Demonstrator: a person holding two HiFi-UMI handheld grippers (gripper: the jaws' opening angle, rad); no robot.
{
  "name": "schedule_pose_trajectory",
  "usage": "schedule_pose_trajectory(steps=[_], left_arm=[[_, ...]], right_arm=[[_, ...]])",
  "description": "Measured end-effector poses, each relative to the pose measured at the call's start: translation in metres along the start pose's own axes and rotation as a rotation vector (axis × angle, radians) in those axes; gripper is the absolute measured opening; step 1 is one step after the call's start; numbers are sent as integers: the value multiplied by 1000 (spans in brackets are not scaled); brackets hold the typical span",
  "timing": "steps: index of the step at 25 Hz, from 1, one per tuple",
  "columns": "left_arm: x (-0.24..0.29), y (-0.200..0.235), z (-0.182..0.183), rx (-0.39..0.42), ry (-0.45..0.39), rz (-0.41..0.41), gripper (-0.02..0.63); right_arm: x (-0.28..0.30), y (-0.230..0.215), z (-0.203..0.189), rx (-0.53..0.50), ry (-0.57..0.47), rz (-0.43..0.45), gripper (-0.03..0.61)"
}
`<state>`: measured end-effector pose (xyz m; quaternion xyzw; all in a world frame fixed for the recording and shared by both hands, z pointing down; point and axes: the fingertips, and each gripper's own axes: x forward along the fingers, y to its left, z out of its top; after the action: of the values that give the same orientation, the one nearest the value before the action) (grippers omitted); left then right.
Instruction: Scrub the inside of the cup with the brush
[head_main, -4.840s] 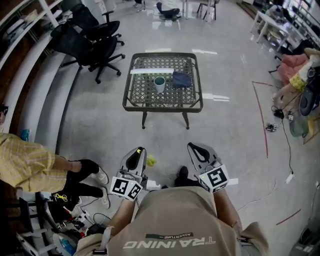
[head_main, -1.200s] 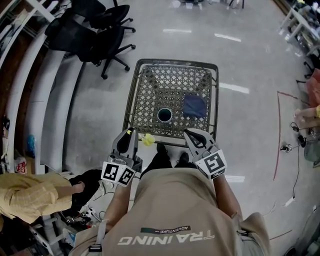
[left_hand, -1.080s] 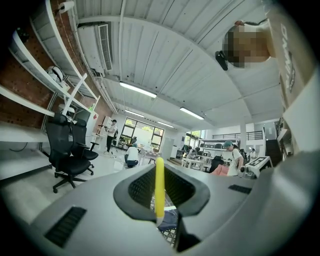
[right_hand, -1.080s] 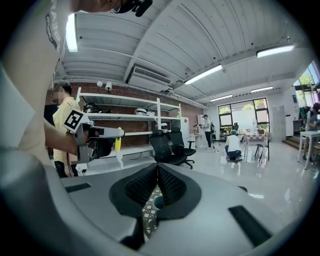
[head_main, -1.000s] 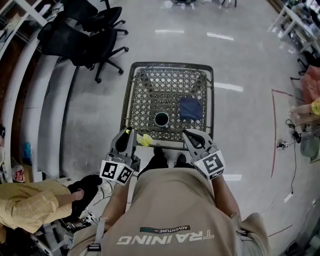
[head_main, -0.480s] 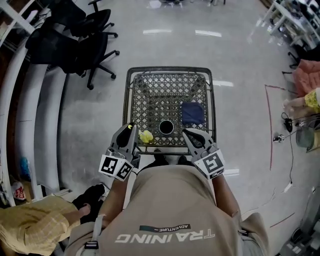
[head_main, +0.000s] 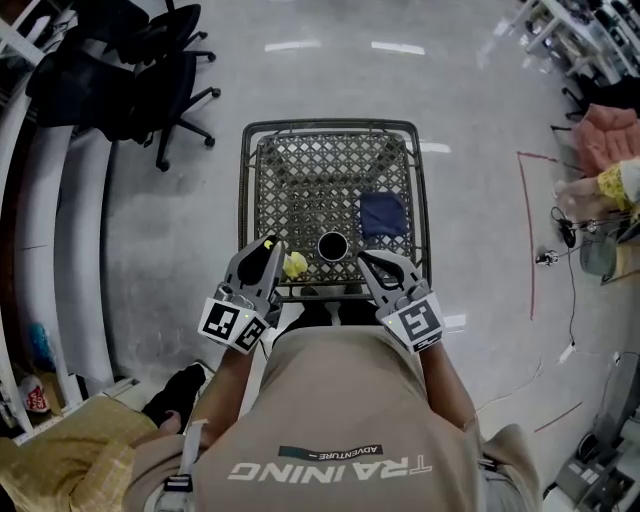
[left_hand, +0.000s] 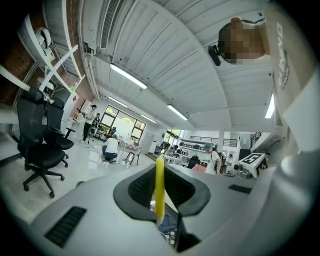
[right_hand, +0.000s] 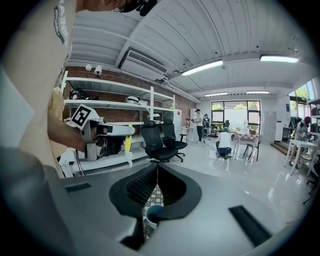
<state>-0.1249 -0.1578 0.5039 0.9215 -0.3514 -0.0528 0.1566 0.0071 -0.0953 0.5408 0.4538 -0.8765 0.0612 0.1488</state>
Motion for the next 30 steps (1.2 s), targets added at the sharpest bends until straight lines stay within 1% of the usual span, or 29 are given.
schedule_pose_trajectory(steps=[6, 10, 12, 15, 17, 19, 23, 24, 25, 27, 30], left_arm=[[10, -1, 9, 24, -19, 30, 51], [8, -2, 22, 62, -32, 65, 51], [8, -3, 26, 51, -42, 89, 51], [4, 0, 39, 8, -58, 120, 51], [-2, 5, 46, 2, -55, 146, 51], [-3, 7, 43, 18, -45, 171, 51], [6, 5, 35, 60, -38, 197, 51], [8, 4, 35, 63, -42, 202, 51], [10, 3, 34, 63, -46, 207, 51], [12, -1, 31, 65, -43, 212, 51], [11, -3, 28, 59, -24, 217, 51]], right_arm=[[4, -11, -11, -15, 10, 50, 17], [11, -12, -23, -4, 15, 106, 17], [10, -12, -28, -7, 24, 144, 17], [15, -9, -29, -35, 40, 184, 17], [24, -5, -29, -23, 33, 217, 17], [31, -5, -38, -15, 18, 251, 17], [42, -6, -66, -36, 9, 301, 27], [45, -5, -77, -41, 22, 319, 105], [48, -3, -89, -44, 38, 337, 223], [55, -3, -112, -40, 60, 356, 303], [65, -4, -151, -62, 114, 355, 354]])
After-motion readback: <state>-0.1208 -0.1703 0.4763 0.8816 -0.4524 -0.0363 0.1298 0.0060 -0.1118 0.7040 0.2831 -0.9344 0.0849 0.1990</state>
